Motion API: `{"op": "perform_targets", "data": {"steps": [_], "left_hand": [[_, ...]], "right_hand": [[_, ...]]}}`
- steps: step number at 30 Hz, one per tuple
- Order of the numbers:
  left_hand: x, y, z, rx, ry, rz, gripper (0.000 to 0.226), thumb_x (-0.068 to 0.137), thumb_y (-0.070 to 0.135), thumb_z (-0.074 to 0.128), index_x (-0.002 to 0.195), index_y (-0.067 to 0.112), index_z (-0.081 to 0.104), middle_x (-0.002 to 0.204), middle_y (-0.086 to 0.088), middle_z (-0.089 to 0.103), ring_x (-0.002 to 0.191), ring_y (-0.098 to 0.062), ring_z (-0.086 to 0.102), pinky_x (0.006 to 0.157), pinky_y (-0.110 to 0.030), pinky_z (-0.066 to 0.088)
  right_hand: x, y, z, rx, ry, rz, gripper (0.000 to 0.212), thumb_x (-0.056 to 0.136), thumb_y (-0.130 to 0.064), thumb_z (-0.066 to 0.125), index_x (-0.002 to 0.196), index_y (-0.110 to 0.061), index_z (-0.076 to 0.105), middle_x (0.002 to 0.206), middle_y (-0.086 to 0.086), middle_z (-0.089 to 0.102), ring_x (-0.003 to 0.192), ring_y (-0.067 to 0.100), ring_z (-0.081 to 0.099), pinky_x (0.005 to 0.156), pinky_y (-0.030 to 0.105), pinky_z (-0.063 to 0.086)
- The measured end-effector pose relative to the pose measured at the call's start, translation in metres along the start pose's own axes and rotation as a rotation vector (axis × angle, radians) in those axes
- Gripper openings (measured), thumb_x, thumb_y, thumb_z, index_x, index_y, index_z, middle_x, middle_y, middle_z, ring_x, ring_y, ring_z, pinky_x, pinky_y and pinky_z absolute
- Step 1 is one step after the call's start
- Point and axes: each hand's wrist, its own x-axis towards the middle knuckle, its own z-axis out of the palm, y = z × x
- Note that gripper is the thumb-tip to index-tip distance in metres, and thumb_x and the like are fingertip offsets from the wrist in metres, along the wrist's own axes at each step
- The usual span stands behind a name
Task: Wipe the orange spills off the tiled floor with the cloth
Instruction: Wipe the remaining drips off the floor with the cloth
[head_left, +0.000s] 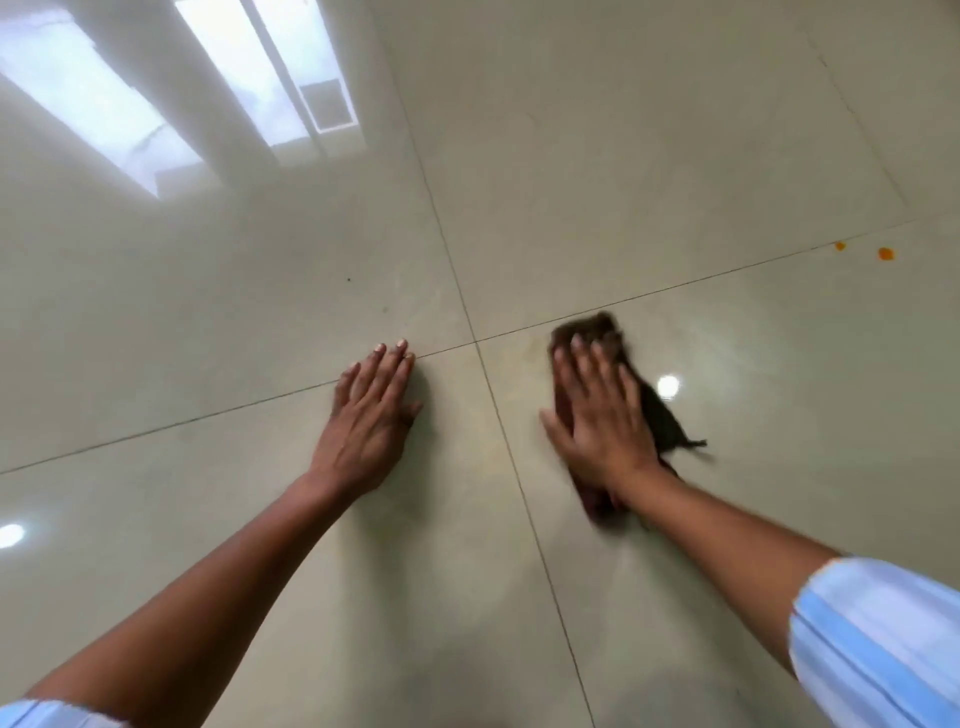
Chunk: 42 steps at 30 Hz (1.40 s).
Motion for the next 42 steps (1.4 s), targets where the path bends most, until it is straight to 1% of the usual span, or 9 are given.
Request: {"op": "perform_targets", "data": {"steps": [3,6,11,15,21,26,31,37,42], "left_hand": [[-0.048,-0.039,0.0,0.081,0.078,-0.188,0.059,0.099,0.041,0.022,0.15,0.011,0.029,0.158,-0.006,0.024,0.147,-0.024,0.018,0.116,-0.039,0.009],[-0.079,-0.064,0.001,0.059,0.058,-0.24,0.06,0.098,0.043,0.021,0.151,0.014,0.027,0.159,-0.004,0.021,0.147,-0.021,0.016,0.115,-0.036,0.01],[-0.086,-0.062,-0.001,0.05,0.063,-0.235,0.057,0.1,0.038,0.023,0.15,0.013,0.028,0.159,-0.005,0.024,0.146,-0.022,0.018,0.115,-0.035,0.009],[-0.085,-0.063,0.003,0.048,0.063,-0.232,0.056,0.1,0.036,0.023,0.15,0.012,0.029,0.159,-0.005,0.023,0.146,-0.024,0.019,0.115,-0.036,0.009],[-0.083,-0.06,-0.001,0.08,0.051,-0.225,0.057,0.098,0.033,0.025,0.15,0.011,0.028,0.159,-0.006,0.024,0.146,-0.025,0.019,0.115,-0.039,0.01],[-0.036,-0.037,-0.015,0.029,0.102,-0.186,0.059,0.095,0.029,0.024,0.151,0.011,0.026,0.16,-0.005,0.021,0.147,-0.024,0.016,0.117,-0.04,0.009],[0.024,-0.028,-0.015,-0.012,0.073,-0.221,0.06,0.096,0.034,0.018,0.152,0.011,0.021,0.161,-0.005,0.017,0.149,-0.023,0.011,0.118,-0.04,0.005],[0.017,-0.071,-0.02,0.052,0.121,-0.322,0.059,0.1,0.039,0.02,0.152,0.011,0.024,0.16,-0.004,0.019,0.148,-0.022,0.015,0.116,-0.041,0.011],[0.017,-0.076,-0.019,0.044,0.13,-0.298,0.058,0.097,0.035,0.027,0.149,0.011,0.031,0.157,-0.004,0.028,0.145,-0.022,0.024,0.114,-0.041,0.018]], "right_hand": [[0.058,-0.087,0.006,0.068,0.007,0.024,0.082,0.086,-0.059,0.019,0.154,-0.013,0.016,0.162,0.013,0.012,0.149,0.03,0.008,0.118,0.051,0.011],[0.003,-0.183,0.029,0.097,-0.098,-0.336,0.081,0.085,-0.057,0.025,0.154,-0.014,0.02,0.162,0.011,0.013,0.15,0.027,0.008,0.118,0.049,0.01],[-0.073,-0.118,0.03,0.015,-0.094,-0.551,0.074,0.087,-0.053,0.042,0.152,-0.019,0.03,0.16,0.006,0.023,0.148,0.023,0.019,0.114,0.046,0.018],[-0.006,-0.167,0.029,0.078,-0.029,-0.215,0.076,0.085,-0.053,0.035,0.151,-0.016,0.03,0.159,0.01,0.024,0.147,0.026,0.02,0.115,0.047,0.012],[-0.068,-0.128,0.027,0.043,-0.142,-0.669,0.073,0.087,-0.053,0.041,0.151,-0.02,0.031,0.159,0.005,0.025,0.147,0.023,0.022,0.115,0.045,0.021],[0.04,-0.092,0.007,0.039,-0.07,-0.097,0.079,0.087,-0.059,0.02,0.155,-0.02,0.015,0.163,0.006,0.008,0.15,0.024,0.006,0.119,0.047,0.009],[-0.022,-0.084,0.013,-0.047,-0.171,-0.633,0.072,0.09,-0.056,0.035,0.153,-0.021,0.025,0.161,0.005,0.02,0.148,0.024,0.018,0.115,0.047,0.022],[0.111,-0.088,-0.007,0.04,-0.125,-0.001,0.079,0.092,-0.064,0.022,0.155,-0.021,0.004,0.164,0.005,-0.003,0.15,0.023,-0.006,0.119,0.047,0.0],[0.157,-0.198,-0.008,0.042,-0.267,-0.4,0.074,0.096,-0.058,0.031,0.156,-0.023,0.003,0.164,0.001,-0.007,0.149,0.018,-0.012,0.12,0.045,-0.002]]}}
